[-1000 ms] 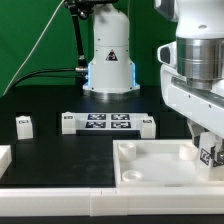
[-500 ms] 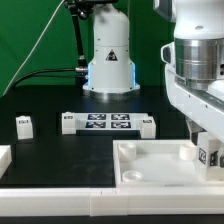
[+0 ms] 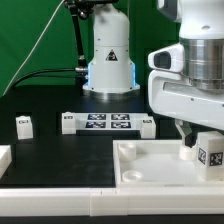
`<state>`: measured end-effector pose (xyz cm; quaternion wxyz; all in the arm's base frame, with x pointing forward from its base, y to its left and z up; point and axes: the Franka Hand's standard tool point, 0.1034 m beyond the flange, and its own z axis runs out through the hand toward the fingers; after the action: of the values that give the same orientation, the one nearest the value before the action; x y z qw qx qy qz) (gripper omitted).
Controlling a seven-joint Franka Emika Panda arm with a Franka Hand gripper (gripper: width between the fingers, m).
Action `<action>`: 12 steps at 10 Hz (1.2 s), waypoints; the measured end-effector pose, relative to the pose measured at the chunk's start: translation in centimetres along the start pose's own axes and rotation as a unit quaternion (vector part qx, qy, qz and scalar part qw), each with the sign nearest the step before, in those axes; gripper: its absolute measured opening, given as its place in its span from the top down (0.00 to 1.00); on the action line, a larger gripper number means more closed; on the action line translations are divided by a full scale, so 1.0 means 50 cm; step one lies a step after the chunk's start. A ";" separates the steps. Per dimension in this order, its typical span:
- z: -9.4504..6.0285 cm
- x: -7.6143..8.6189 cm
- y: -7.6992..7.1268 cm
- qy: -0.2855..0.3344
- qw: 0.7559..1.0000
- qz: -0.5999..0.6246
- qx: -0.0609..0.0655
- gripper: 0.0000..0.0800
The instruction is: Assemble one leg
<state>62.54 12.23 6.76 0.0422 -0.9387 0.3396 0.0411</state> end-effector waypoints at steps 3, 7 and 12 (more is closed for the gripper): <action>0.000 -0.002 -0.002 0.000 0.986 -0.164 0.000 0.19; 0.000 0.003 0.003 0.002 0.946 -0.323 -0.005 0.19; -0.001 0.005 0.005 0.003 0.949 -0.314 -0.006 0.64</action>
Offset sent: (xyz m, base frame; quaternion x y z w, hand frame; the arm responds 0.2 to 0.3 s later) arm 0.0006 0.0049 0.0026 -0.0081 0.0049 -0.3165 0.9486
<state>62.60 11.89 6.75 0.0464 -0.9982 0.0273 0.0252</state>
